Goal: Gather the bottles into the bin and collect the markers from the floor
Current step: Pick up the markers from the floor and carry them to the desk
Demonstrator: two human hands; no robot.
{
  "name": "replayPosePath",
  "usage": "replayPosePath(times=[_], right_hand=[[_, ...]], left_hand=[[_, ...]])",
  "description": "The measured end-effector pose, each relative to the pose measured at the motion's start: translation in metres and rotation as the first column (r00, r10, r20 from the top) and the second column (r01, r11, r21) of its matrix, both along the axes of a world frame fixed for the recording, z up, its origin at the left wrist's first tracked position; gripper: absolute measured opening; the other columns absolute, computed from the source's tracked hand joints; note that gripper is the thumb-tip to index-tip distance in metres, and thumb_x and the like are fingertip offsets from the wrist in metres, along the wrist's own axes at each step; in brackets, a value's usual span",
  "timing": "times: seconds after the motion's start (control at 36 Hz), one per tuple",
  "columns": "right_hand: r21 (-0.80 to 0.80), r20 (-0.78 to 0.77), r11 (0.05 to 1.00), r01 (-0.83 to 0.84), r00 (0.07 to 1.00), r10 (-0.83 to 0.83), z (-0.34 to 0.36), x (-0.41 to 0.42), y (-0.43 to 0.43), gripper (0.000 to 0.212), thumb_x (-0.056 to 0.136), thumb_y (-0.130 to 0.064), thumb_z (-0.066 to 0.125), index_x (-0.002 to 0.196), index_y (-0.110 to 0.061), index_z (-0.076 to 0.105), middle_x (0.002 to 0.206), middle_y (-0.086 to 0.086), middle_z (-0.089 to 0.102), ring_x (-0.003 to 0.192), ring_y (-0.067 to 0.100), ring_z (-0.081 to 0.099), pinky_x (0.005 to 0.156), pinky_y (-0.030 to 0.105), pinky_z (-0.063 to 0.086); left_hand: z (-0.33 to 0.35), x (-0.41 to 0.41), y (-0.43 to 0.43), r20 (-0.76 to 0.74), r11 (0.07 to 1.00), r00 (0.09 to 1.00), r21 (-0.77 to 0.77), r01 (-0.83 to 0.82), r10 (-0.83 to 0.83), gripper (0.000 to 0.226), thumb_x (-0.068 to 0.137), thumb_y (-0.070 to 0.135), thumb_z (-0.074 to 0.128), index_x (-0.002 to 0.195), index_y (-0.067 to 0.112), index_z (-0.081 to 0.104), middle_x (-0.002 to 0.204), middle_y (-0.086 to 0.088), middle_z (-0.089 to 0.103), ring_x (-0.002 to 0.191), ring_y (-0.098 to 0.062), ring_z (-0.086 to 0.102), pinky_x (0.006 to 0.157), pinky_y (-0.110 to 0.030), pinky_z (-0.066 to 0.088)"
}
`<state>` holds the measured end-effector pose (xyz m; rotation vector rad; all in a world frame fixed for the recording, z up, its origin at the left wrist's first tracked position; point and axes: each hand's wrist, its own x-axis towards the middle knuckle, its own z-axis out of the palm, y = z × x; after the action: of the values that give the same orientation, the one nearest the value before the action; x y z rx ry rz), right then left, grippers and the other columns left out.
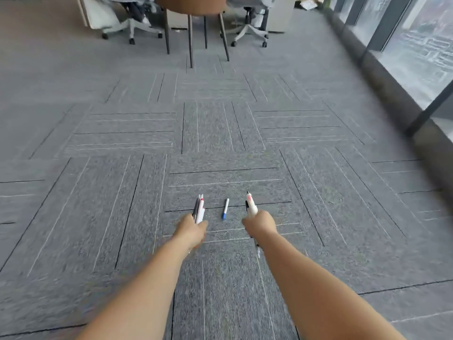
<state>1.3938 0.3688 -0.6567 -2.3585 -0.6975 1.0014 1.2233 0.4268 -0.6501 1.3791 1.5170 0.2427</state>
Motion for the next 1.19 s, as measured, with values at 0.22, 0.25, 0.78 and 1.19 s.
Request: replayPosePath(times=[0.22, 0.25, 0.78, 1.19], right_hand=[[-0.064, -0.002, 0.989, -0.132, 0.991, 0.133, -0.078, 0.025, 0.073, 0.025, 0.091, -0.012, 0.049, 0.116, -0.006, 0.051, 0.081, 0.002, 0.054, 0.074, 0.022, 0.058, 0.07, 0.035, 0.052], [-0.062, 0.011, 0.985, -0.162, 0.987, 0.163, -0.086, 0.027, 0.081, 0.028, 0.092, -0.012, 0.048, 0.12, -0.008, 0.051, 0.085, 0.003, 0.056, 0.076, 0.023, 0.058, 0.07, 0.034, 0.052], [-0.097, 0.024, 0.913, -0.396, 0.916, 0.4, -0.125, 0.005, 0.146, 0.029, 0.089, -0.016, 0.062, 0.113, -0.007, 0.047, 0.08, 0.002, 0.054, 0.069, 0.018, 0.063, 0.067, 0.034, 0.059], [0.071, -0.291, 0.768, -0.637, 0.723, 0.626, 0.206, -0.13, 0.078, 0.025, 0.095, -0.026, 0.053, 0.084, -0.004, 0.055, 0.062, 0.005, 0.053, 0.05, 0.014, 0.048, 0.054, 0.028, 0.045]], left_hand=[[-0.048, 0.033, 0.041, -0.011, 0.99, 0.99, 0.011, -0.138, 0.138, 0.026, 0.097, 0.025, 0.052, 0.117, 0.01, 0.046, 0.086, -0.006, 0.059, 0.065, -0.014, 0.052, 0.055, -0.026, 0.044], [-0.055, 0.034, 0.045, -0.016, 0.987, 0.987, 0.014, -0.16, 0.16, 0.027, 0.097, 0.025, 0.052, 0.119, 0.009, 0.046, 0.087, -0.006, 0.059, 0.065, -0.015, 0.052, 0.055, -0.026, 0.044], [-0.095, 0.025, 0.034, -0.072, 0.94, 0.941, -0.059, -0.336, 0.332, 0.041, 0.097, 0.032, 0.05, 0.13, 0.009, 0.044, 0.102, -0.007, 0.059, 0.072, -0.011, 0.053, 0.052, -0.022, 0.037], [0.197, -0.108, -0.039, 0.022, 0.795, 0.796, 0.037, -0.605, 0.605, 0.032, 0.094, 0.037, 0.053, 0.115, 0.014, 0.058, 0.068, 0.002, 0.05, 0.062, -0.02, 0.05, 0.057, -0.029, 0.04]])
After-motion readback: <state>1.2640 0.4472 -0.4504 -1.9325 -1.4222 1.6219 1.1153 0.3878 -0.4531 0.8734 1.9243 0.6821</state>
